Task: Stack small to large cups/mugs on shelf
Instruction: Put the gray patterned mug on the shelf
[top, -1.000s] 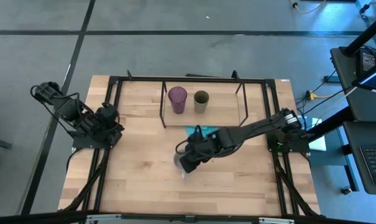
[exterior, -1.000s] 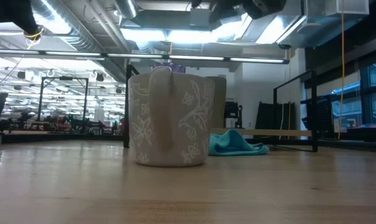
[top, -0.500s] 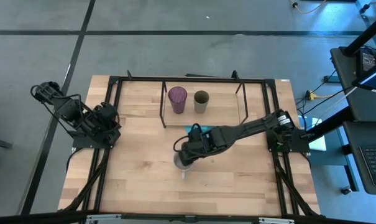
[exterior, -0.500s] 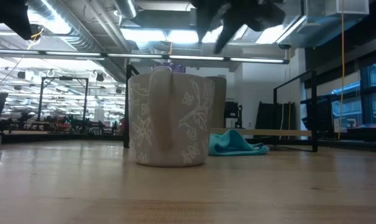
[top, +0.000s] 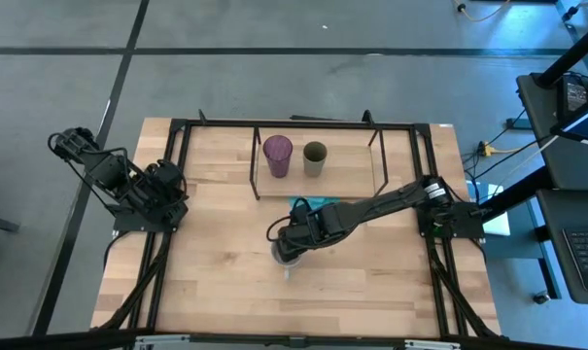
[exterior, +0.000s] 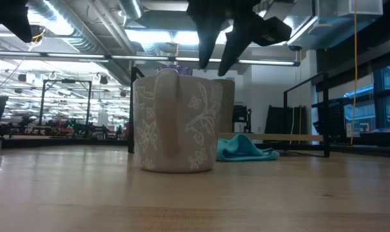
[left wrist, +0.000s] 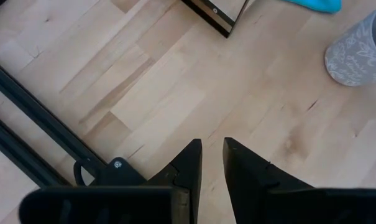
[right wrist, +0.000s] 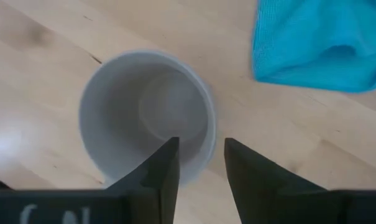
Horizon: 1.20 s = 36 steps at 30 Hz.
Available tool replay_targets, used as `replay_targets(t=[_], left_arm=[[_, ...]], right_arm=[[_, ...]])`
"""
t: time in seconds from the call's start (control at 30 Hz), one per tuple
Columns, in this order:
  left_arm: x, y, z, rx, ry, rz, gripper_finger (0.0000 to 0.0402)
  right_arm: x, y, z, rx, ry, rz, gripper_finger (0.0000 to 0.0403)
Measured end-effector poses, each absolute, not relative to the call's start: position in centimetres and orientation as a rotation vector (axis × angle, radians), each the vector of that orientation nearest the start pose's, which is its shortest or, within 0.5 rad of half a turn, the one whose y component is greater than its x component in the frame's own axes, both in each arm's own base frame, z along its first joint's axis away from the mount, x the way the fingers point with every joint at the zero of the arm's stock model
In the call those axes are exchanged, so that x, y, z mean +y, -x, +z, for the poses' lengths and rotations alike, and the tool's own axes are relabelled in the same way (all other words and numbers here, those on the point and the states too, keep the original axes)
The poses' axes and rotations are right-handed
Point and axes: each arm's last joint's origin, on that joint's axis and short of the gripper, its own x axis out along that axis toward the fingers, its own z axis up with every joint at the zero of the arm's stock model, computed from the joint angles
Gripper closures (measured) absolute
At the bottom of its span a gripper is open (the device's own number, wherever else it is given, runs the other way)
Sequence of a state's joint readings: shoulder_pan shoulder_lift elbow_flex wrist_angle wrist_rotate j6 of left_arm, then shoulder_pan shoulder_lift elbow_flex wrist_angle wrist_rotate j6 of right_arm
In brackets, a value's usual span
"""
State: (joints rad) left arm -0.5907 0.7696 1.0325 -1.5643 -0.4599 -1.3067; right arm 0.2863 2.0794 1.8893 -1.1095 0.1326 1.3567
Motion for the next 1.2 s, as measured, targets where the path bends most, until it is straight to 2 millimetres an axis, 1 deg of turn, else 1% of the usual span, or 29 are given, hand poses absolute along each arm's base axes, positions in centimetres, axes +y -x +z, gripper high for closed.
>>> replay_targets(t=[0.2,0.47,1.0,1.2], left_arm=[[-3.2,-7.0,31.8,0.96,0.507,0.593,0.0342],[-3.2,-7.0,31.8,0.962,0.503,0.591,0.0342],[-2.7,-6.4,32.0,0.935,0.514,0.572,0.0342],[-2.4,-6.0,32.1,0.907,0.521,0.571,0.0342]], right_arm=[[11.8,-41.3,24.4,1.131,-0.881,-0.738,0.0274],[12.0,-42.0,22.4,1.186,-0.875,-0.75,0.0274],[11.3,-42.0,22.3,1.189,-0.866,-0.78,0.0274],[11.4,-42.2,21.8,1.201,-0.871,-0.776,0.0274]])
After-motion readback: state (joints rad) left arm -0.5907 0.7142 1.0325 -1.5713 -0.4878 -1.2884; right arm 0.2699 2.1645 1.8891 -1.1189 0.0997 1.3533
